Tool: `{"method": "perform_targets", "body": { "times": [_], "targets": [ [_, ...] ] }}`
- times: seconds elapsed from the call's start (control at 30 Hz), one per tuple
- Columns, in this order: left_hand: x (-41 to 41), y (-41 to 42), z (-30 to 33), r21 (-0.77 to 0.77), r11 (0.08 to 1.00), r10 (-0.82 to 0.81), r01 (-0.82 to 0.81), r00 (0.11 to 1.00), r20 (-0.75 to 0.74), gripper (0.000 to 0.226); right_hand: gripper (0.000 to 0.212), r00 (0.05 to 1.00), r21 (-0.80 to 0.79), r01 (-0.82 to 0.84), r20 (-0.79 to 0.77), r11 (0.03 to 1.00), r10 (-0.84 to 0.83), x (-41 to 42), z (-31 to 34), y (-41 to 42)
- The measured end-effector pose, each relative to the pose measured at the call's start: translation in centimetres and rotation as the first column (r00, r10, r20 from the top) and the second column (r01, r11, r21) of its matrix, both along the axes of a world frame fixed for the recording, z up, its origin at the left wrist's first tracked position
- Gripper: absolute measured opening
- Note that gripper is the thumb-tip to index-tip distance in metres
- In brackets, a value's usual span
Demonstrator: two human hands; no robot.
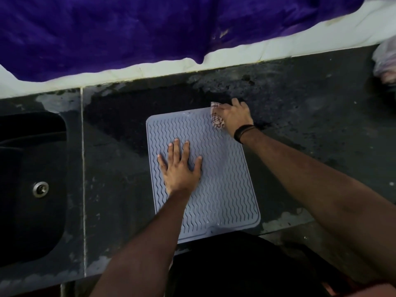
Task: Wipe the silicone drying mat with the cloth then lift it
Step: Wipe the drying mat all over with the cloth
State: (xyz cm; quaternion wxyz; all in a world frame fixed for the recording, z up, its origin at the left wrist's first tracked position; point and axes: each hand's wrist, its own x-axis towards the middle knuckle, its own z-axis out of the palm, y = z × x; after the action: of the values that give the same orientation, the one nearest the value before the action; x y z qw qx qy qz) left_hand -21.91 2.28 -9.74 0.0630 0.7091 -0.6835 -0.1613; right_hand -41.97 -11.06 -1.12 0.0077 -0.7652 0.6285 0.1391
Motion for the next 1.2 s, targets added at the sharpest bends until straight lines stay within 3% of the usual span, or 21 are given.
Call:
{"method": "perform_targets", "body": {
  "times": [0.13,0.2,0.33,0.47,0.7,0.83,0.97,1.2],
  "targets": [
    [0.0,0.1,0.1,0.007,1.0,-0.012,0.012,1.0,0.007,0.074,0.045,0.989,-0.008,0.147,-0.032,0.989,-0.147,-0.4,-0.2,-0.3],
    [0.0,0.0,0.2,0.019,1.0,-0.016,0.015,1.0,0.008,0.075,0.04,0.975,-0.047,0.221,0.042,0.974,-0.219,1.4,0.0,-0.4],
    [0.0,-0.1,0.3,0.035,0.999,-0.02,0.02,1.0,0.003,0.075,0.049,0.973,-0.054,0.07,0.223,0.996,-0.056,6.4,-0.8,0.5],
    [-0.2,0.0,0.0,0.009,1.0,-0.019,0.019,1.0,0.008,0.074,0.052,0.986,-0.059,0.013,0.164,0.998,-0.003,5.3,-1.6,1.2],
    [0.0,0.0,-0.6,-0.032,0.999,-0.004,0.005,1.0,0.008,0.073,0.058,0.984,0.001,0.174,0.045,0.985,-0.174,-0.6,-1.0,1.4],
    [-0.1,-0.1,-0.5,-0.031,1.0,-0.004,0.005,1.0,0.014,0.073,0.042,0.952,-0.044,0.279,0.147,0.959,-0.27,1.0,-0.3,0.5],
    [-0.1,0.0,-0.3,-0.011,1.0,-0.005,0.005,1.0,0.015,0.074,0.05,0.938,-0.026,0.154,0.317,0.988,-0.138,5.1,-0.8,1.3],
    [-0.3,0.1,0.1,-0.018,1.0,-0.004,0.004,1.0,0.004,0.072,0.048,0.964,-0.002,0.085,0.254,0.996,-0.082,4.7,-1.7,5.9]
  ]
}}
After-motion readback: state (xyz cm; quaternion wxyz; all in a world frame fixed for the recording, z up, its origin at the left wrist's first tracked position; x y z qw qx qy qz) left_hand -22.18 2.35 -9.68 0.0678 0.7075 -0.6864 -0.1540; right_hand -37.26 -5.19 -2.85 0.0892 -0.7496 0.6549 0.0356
